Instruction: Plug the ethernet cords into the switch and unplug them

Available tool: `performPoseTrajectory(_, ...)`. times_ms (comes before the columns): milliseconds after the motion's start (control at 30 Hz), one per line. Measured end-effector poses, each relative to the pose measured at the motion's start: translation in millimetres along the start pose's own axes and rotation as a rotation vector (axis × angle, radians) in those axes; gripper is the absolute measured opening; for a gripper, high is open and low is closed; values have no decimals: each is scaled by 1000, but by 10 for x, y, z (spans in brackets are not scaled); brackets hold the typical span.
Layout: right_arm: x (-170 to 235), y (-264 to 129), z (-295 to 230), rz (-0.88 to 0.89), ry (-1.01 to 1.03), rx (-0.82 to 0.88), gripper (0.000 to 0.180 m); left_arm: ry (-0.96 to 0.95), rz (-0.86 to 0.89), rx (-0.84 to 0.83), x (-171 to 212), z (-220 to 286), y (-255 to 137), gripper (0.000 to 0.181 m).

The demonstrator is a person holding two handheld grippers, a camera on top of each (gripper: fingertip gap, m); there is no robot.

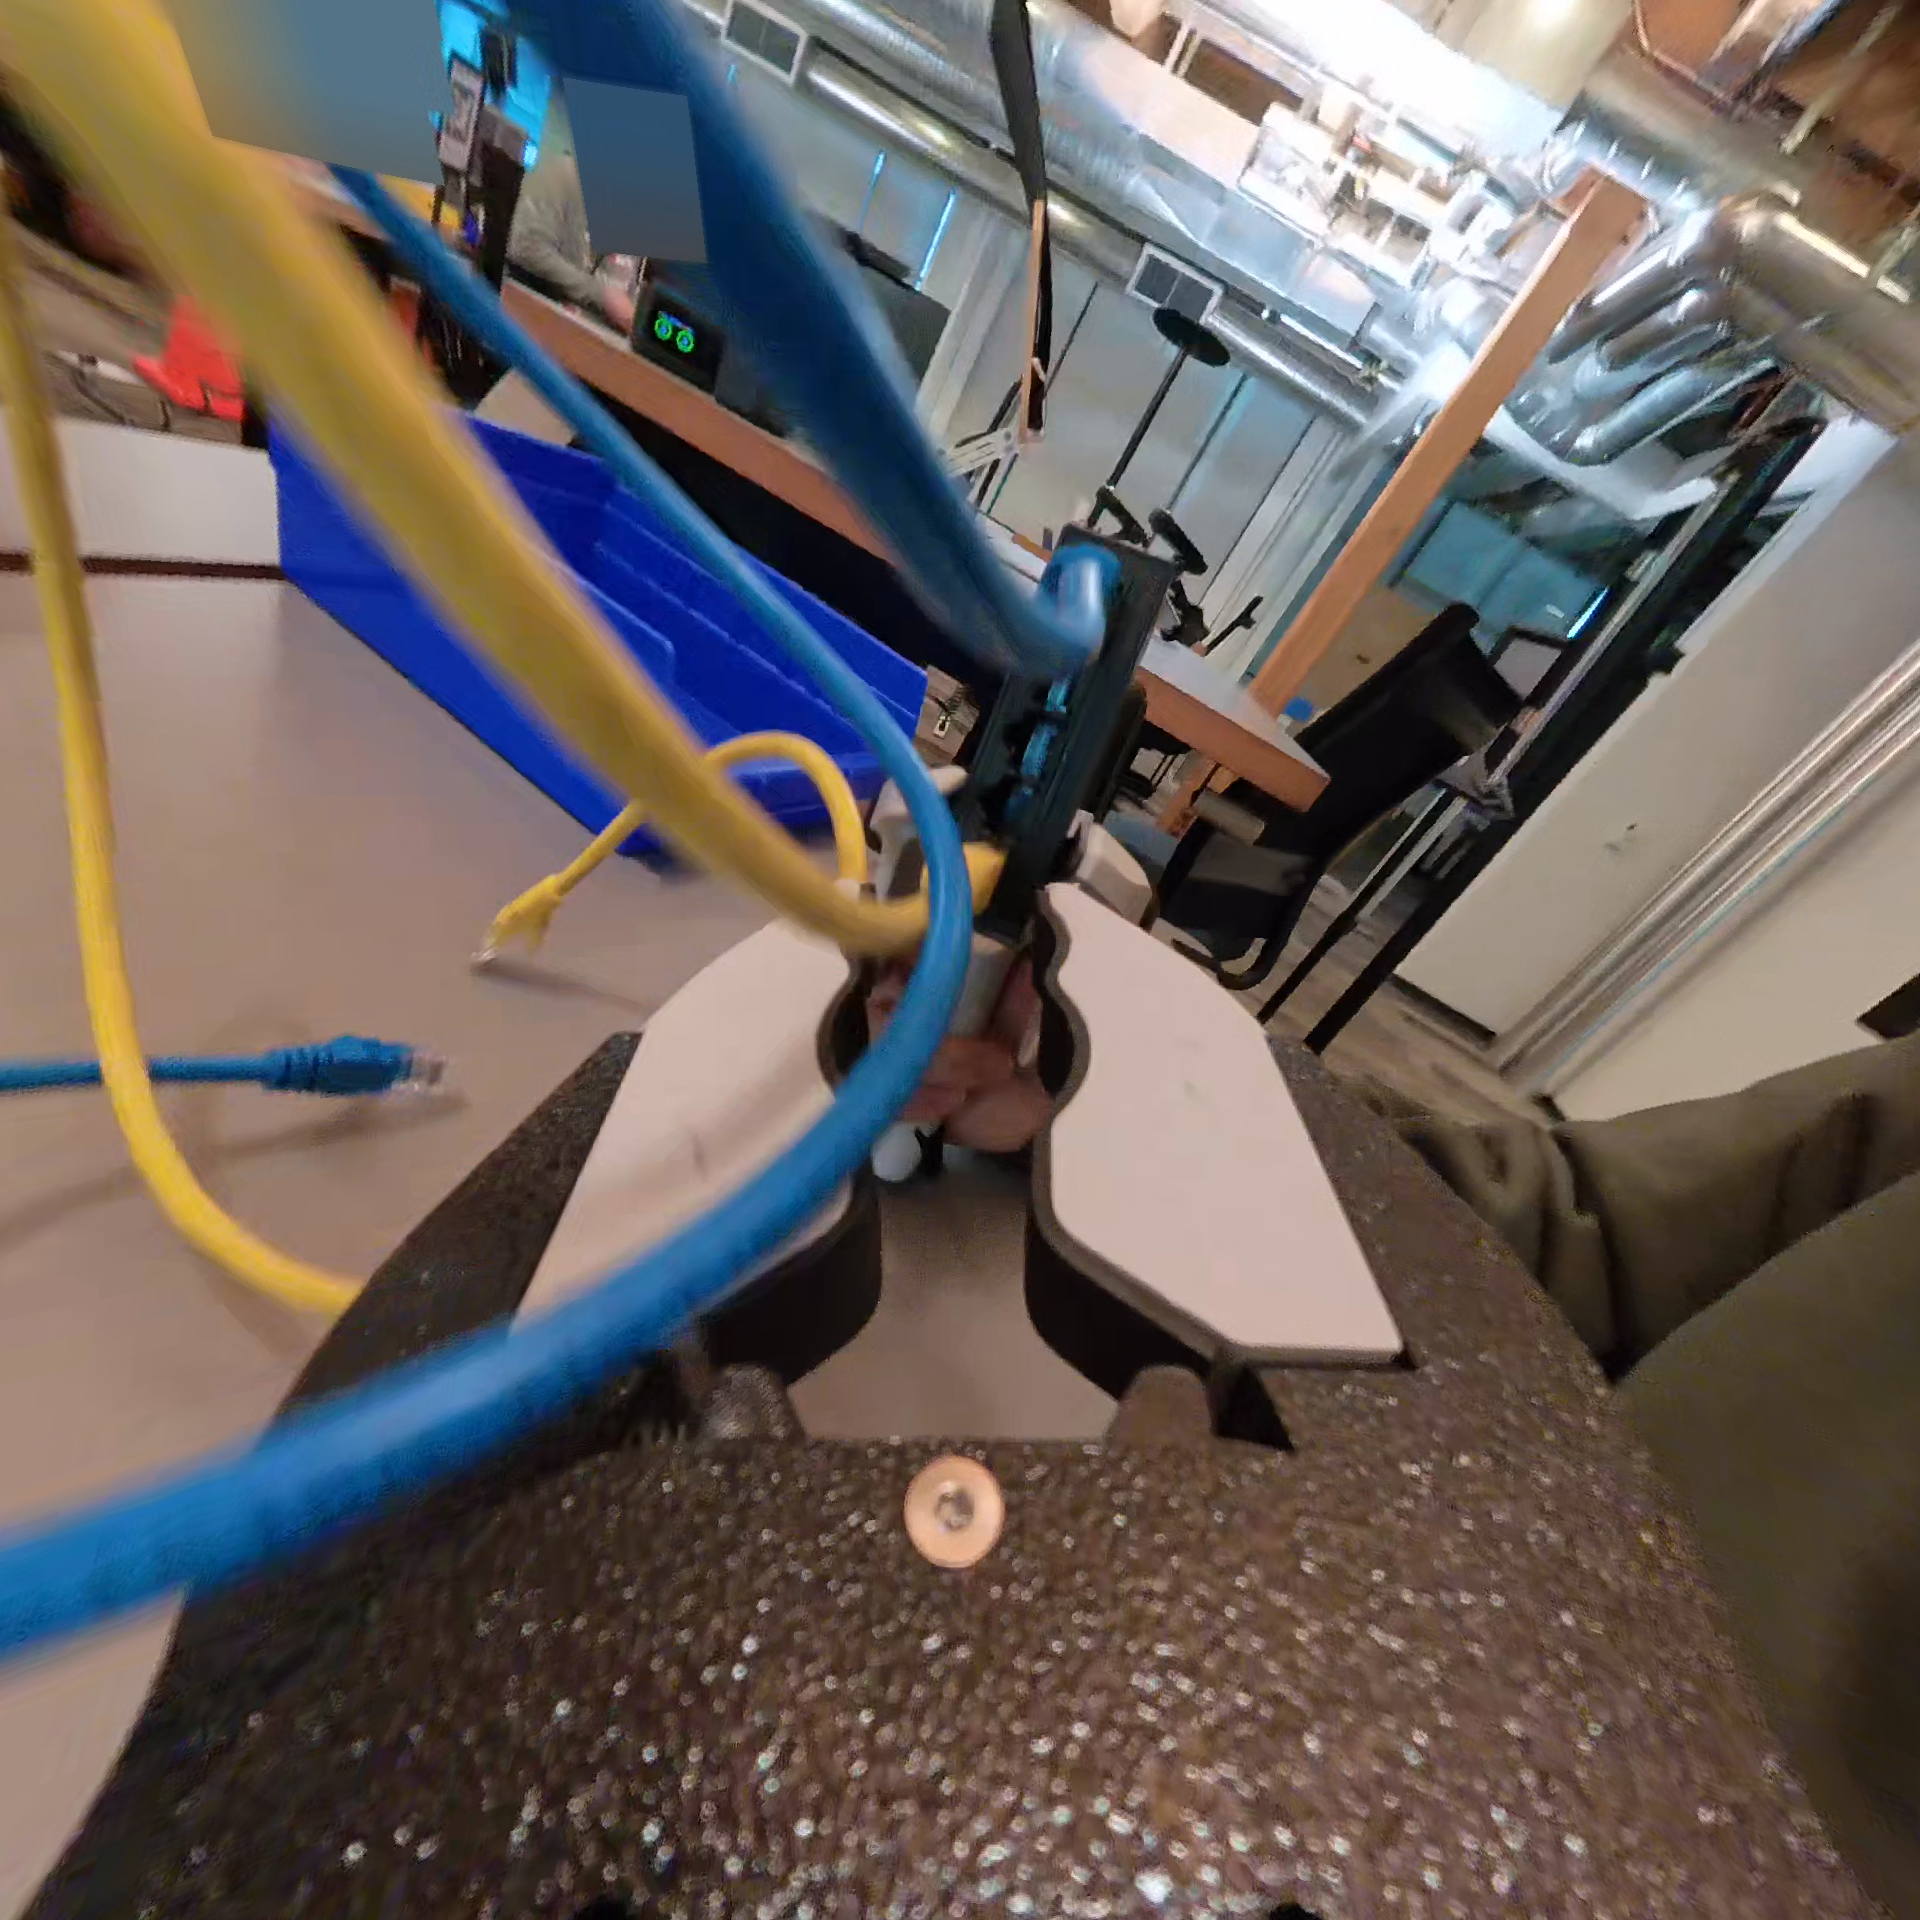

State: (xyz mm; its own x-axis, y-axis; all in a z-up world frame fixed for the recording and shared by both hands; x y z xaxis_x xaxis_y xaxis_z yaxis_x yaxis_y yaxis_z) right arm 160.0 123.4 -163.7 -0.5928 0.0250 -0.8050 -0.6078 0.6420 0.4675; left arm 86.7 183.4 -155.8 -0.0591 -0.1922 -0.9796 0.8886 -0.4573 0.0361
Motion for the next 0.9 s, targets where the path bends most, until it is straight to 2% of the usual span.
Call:
performPoseTrajectory(100,10,9,-4,-11,6,-10,30,92,-45,-1,9,-2,38,23)
performPoseTrajectory(267,24,13,-1,-25,17,-15,30,128,-65,44,3,15,28,10)
performPoseTrajectory(433,75,34,14,-58,19,1,30,248,-168,61,30,18,-9,9)
performPoseTrajectory(767,71,30,49,-29,86,11,30,240,-184,59,27,-13,51,9)
performPoseTrajectory(900,69,23,44,-42,49,25,30,219,-161,60,38,-16,52,9)
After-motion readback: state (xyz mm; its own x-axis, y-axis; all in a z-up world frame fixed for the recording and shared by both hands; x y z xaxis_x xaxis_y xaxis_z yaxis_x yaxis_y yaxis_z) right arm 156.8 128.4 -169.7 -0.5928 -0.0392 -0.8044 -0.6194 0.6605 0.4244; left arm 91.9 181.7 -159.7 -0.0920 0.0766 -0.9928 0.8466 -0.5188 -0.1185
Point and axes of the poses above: each gripper's, where its closed fingertips meet, y out along the fingers, x out of its underside, z = x × y across the jaws, the point moved 4 cm from there along -y, back along the fingers, and after that the axes turned 15 degrees about y, right-handed, at the moved point
